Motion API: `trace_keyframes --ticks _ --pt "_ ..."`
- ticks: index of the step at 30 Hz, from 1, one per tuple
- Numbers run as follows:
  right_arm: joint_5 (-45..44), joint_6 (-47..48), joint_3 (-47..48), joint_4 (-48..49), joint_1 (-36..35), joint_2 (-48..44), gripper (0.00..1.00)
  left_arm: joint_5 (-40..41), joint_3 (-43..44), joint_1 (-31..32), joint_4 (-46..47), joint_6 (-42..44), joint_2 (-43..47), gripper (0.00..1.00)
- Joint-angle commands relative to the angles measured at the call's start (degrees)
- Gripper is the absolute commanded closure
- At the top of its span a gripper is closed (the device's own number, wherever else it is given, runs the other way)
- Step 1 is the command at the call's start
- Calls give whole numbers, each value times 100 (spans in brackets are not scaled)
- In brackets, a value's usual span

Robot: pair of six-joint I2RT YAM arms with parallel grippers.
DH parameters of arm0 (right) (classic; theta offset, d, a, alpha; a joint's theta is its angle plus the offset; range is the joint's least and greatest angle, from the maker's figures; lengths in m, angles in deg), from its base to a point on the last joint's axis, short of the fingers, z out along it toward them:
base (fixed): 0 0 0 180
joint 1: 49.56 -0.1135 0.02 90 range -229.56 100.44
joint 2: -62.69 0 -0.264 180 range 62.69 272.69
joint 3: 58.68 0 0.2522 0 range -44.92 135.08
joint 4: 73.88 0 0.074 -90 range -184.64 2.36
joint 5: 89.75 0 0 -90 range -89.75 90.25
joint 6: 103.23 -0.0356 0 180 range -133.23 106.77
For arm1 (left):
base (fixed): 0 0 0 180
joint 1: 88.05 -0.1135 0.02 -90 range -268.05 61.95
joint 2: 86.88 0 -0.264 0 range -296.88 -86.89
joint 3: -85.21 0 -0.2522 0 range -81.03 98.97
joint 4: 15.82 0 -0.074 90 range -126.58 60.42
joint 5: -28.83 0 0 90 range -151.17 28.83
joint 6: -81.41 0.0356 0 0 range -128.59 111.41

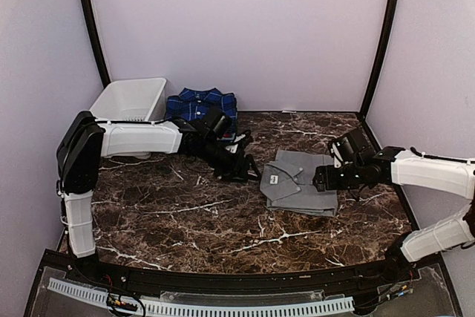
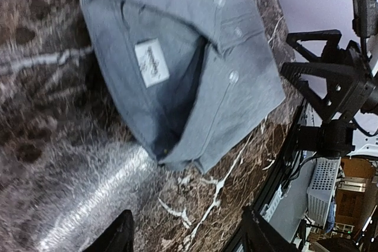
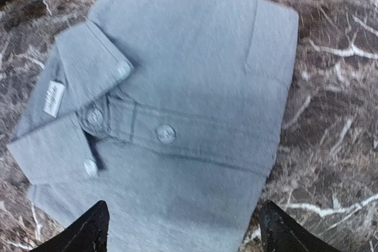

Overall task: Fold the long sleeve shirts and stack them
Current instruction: Rotate the square-folded shirt at the center of the board.

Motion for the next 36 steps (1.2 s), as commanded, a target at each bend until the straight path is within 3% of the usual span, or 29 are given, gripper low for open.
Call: trace_keyframes --ticks 1,12,16,21,28,33,36 --pt "148 -563 -509 -340 13 -418 19 -218 -547 205 597 -406 294 40" --pt "848 -1407 -1261 63 -5 -554 39 -118 -884 475 1573 -1079 -86 40" --pt "887 -1612 -1347 190 -166 -519 67 -103 -729 479 1736 -1138 -322 53" --pt "1261 -2210 -1522 590 -700 -552 87 197 -453 435 1665 -1126 -496 69" --pt "1667 -3140 -1301 1925 -1681 -28 91 212 18 73 1626 -1040 -809 83" --pt "1866 -2924 -249 2250 -2035 1117 90 -18 1167 -214 1130 -649 -1441 88" --pt "2155 -2887 223 2602 -2049 1616 84 -117 1881 -322 810 -521 -1818 89"
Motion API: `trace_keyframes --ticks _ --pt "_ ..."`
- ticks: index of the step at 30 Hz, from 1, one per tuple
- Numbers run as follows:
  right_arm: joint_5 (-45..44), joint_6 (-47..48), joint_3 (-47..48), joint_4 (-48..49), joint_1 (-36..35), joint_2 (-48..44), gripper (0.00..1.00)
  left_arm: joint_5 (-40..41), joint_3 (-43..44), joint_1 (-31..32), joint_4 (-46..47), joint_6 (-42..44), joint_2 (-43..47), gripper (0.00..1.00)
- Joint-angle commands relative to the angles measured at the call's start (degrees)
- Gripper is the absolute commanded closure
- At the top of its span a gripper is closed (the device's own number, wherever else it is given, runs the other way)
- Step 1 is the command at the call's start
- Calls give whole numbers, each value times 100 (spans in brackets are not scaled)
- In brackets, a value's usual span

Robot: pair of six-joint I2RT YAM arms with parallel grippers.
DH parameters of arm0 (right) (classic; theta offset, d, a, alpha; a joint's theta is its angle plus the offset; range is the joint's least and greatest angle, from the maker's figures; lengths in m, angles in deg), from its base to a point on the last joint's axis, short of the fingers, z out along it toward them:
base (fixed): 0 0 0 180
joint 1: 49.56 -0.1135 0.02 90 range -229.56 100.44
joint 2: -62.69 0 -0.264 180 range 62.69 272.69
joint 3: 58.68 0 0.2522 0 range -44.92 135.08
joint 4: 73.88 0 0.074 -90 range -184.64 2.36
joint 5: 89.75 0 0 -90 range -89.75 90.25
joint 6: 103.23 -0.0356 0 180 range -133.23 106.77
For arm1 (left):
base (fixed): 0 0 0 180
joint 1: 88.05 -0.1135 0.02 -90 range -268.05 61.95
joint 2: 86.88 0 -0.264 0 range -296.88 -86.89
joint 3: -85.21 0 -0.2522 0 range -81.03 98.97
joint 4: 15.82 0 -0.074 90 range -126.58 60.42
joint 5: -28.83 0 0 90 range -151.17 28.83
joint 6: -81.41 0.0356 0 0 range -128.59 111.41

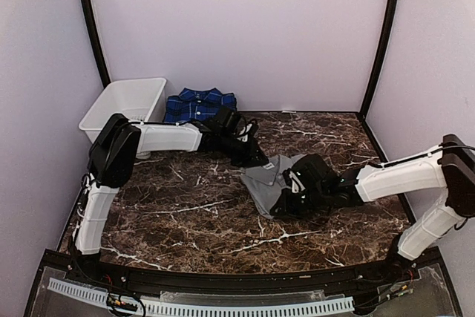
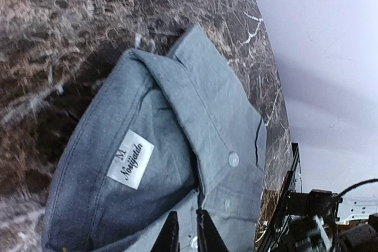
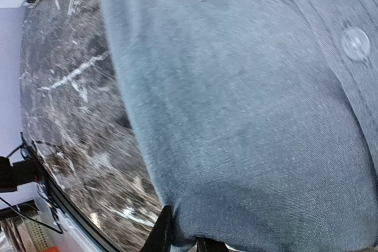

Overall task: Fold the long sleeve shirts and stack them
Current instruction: Rotate the square-folded shirt at the center of the board, then pick up the square-folded shirt from the center of the board.

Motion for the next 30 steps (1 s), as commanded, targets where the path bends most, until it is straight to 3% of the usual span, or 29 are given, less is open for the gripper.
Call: trace_keyframes --ticks 1,4,7,13,19,22,25,30 --pt "471 2 740 911 -72 534 80 -178 852 -155 -660 387 -340 90" --pt "570 253 1256 813 -72 806 63 -69 1243 -270 -861 436 -341 86" --pt "583 569 1631 576 -64 848 54 128 1334 -389 -1052 446 -169 82" --pt "305 1244 1922 -191 152 637 35 468 823 -603 -1183 541 574 70" --pt "69 1890 1883 -471 1066 564 32 585 5 -624 -1054 490 995 66" --pt "-15 2236 2025 -529 1552 804 29 736 -361 -624 -985 476 1024 58" --pt "-182 2601 2267 -470 1906 1087 27 820 -547 -624 -867 480 996 51" --pt "-642 3088 2922 -732 2154 1734 25 856 -510 -624 -906 453 784 49"
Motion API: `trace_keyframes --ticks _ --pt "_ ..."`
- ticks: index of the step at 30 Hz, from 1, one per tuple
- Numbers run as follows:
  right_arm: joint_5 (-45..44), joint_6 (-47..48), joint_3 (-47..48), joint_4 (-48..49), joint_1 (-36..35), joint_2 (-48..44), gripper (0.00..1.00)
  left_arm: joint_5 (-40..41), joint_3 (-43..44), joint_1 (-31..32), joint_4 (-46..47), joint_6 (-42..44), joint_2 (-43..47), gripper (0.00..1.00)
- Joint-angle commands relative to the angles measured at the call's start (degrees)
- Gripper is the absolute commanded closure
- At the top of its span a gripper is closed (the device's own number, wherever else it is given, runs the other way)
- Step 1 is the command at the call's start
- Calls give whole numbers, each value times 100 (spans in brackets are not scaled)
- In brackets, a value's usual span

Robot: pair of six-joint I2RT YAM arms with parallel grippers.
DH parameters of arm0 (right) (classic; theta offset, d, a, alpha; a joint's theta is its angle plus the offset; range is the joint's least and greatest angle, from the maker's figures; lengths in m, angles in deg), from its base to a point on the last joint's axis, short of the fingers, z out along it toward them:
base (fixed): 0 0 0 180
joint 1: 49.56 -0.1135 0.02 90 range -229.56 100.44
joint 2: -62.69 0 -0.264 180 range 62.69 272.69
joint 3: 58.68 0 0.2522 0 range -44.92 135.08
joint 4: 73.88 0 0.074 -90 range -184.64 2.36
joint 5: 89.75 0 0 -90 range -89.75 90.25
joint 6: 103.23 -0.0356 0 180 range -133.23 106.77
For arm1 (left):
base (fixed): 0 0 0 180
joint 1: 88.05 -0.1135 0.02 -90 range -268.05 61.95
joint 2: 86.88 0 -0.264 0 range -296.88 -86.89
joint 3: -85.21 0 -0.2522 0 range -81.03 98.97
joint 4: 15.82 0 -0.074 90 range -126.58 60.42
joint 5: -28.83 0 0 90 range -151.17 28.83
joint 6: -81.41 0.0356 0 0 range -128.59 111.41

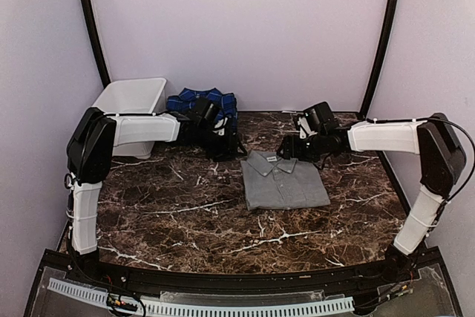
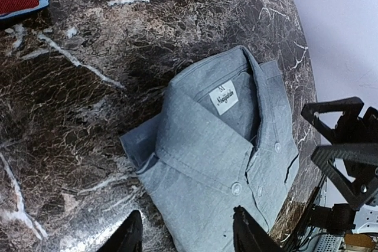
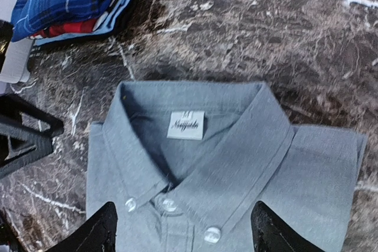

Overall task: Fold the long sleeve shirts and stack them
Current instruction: Pick up the square-folded shirt from the center of the board.

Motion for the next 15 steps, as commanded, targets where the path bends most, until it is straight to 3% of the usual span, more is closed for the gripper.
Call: trace_keyframes --ticks 1,7,15 --pt "-568 610 583 -273 178 469 25 136 -15 25 32 13 -24 49" --pt "-789 628 227 -79 609 499 26 111 -172 80 91 -69 -163 51" --pt "150 542 -481 699 1157 486 30 -133 -134 179 393 -241 -438 58"
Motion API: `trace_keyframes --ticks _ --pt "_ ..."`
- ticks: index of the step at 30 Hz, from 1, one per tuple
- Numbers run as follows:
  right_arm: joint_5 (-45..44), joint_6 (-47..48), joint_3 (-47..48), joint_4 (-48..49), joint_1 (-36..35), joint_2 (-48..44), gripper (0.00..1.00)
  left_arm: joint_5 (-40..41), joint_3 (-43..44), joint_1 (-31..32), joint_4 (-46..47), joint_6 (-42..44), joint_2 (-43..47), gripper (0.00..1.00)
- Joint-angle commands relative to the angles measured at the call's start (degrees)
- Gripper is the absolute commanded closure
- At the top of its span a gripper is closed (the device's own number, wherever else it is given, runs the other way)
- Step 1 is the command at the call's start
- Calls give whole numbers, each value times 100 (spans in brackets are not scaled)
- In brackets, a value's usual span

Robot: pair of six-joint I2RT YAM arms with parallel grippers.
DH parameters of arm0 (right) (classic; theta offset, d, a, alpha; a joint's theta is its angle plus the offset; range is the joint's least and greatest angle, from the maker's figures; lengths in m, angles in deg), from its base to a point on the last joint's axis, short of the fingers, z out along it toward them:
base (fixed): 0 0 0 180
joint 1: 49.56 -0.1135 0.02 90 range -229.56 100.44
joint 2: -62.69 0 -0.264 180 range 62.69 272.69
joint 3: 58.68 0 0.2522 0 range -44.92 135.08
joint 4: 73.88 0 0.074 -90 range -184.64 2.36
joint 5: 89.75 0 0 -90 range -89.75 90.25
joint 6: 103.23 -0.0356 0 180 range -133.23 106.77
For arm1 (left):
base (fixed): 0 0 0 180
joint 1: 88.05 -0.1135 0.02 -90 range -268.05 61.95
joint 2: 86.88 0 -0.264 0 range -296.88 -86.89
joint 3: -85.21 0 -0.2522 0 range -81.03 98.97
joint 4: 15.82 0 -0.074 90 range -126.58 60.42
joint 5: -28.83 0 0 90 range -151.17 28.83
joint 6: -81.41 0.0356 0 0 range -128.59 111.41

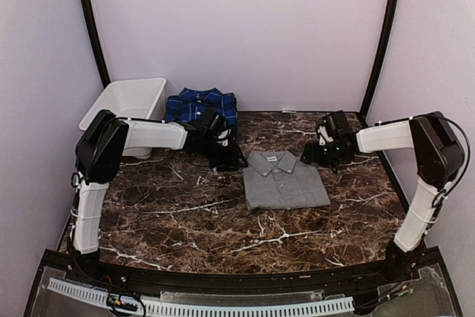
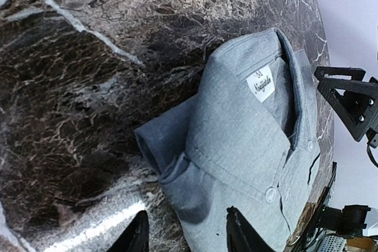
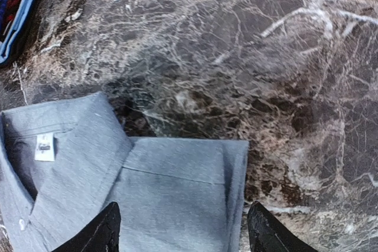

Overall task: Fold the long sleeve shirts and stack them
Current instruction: Pick up the square-folded shirt from the center of the board.

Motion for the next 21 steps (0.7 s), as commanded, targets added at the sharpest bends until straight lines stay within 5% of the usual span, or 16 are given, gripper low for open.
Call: trace_keyframes --ticks 1,8,15,21 --pt "497 -3 -261 557 143 6 30 -186 -3 70 218 -105 -95 59" --pt "698 -86 -349 774 148 138 37 -276 113 92 264 -183 -163 70" --pt "748 -163 -302 838 157 320 49 -309 318 108 180 -155 -191 91" --pt "191 -270 -305 633 157 290 51 -212 494 116 5 -41 -193 100"
